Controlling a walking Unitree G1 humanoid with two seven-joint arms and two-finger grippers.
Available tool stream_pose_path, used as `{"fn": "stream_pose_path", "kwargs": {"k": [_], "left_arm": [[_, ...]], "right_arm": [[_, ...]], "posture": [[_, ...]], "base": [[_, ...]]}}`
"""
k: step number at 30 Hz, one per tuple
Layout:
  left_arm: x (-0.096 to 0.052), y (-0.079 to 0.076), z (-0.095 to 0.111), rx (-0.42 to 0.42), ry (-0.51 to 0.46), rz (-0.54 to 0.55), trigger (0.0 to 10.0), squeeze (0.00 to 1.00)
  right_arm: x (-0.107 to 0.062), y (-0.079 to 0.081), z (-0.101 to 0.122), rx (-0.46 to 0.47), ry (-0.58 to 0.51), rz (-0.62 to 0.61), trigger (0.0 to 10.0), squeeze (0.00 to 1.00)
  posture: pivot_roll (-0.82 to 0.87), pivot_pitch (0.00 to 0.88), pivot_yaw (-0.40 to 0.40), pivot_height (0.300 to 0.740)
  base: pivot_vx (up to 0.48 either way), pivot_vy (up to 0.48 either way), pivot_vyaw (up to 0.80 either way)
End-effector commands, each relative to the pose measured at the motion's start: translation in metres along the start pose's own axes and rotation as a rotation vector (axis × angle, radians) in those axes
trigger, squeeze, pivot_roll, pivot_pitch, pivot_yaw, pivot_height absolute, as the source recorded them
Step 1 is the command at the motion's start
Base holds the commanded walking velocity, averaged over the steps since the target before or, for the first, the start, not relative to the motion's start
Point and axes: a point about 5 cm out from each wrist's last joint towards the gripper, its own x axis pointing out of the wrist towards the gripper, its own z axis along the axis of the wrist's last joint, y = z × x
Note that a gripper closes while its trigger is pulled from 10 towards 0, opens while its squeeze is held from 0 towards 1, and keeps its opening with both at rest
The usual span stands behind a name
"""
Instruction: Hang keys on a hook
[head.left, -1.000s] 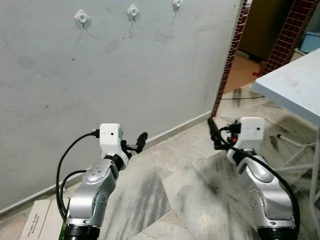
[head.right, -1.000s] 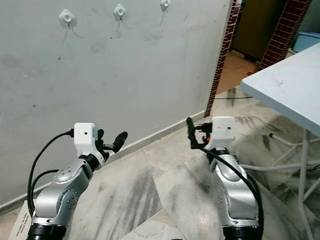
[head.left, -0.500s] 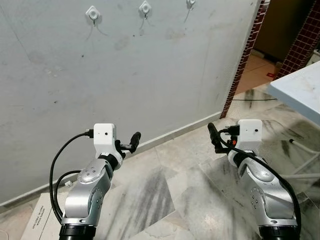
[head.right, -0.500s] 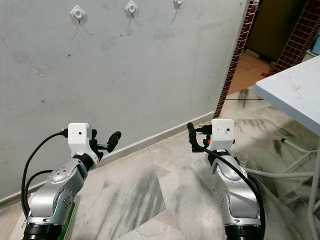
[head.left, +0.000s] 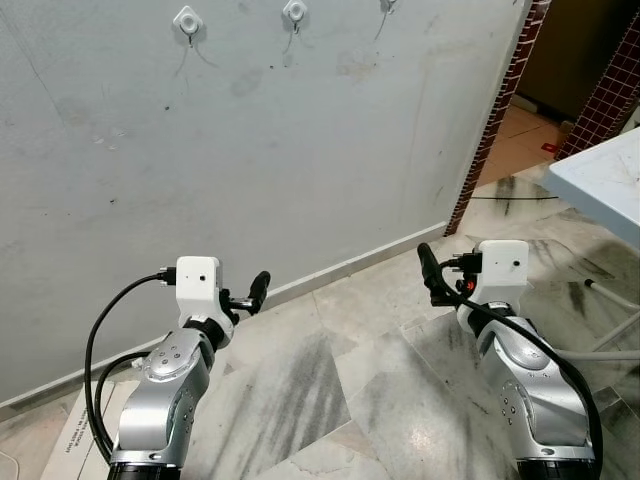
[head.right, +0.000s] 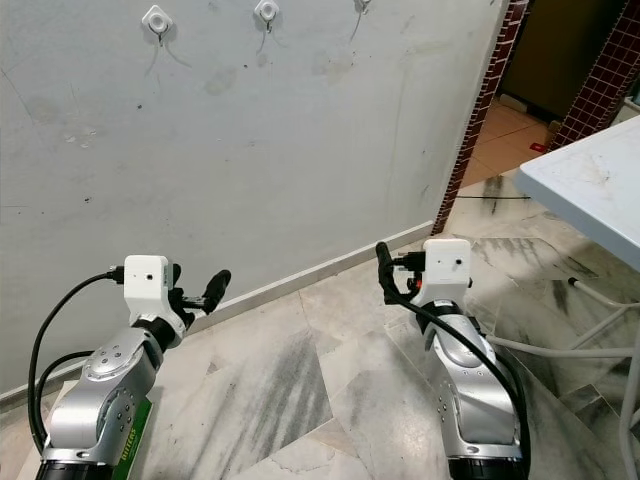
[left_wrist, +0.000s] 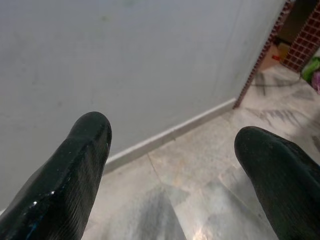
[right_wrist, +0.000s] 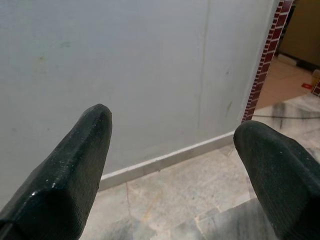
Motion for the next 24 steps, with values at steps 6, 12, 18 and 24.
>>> {"fn": "stream_pose_path", "kwargs": {"k": [6,12,18,24], "left_arm": [[-0.0006,0.0032,-0.0094,0.012,0.033,-0.004,10.0,0.0],[-0.0006,0.0033,-0.0111,0.011,0.041,-0.005,10.0,0.0],[0.0,0.0045,-0.01,0.017,0.047,-0.002,10.0,0.0],[0.0011,0.0077,-0.0083,0.005,0.048,0.015,10.0,0.0]], "right_arm": [[-0.0025,-0.0013,-0.0081,0.021,0.036,-0.016,10.0,0.0],[-0.0032,-0.0013,-0.0112,0.029,0.05,-0.013,10.0,0.0],[-0.0021,-0.0011,-0.0109,0.029,0.051,-0.009,10.0,0.0],[-0.0011,-0.001,-0.0099,0.027,0.049,-0.007,10.0,0.0]], "posture": [[-0.04,0.063,0.052,0.74],[-0.04,0.063,0.052,0.74],[-0.04,0.063,0.052,0.74],[-0.04,0.06,0.045,0.74]], "base": [[0.0,0.0,-0.76],[0.0,0.0,-0.75],[0.0,0.0,-0.76],[0.0,0.0,-0.76]]}}
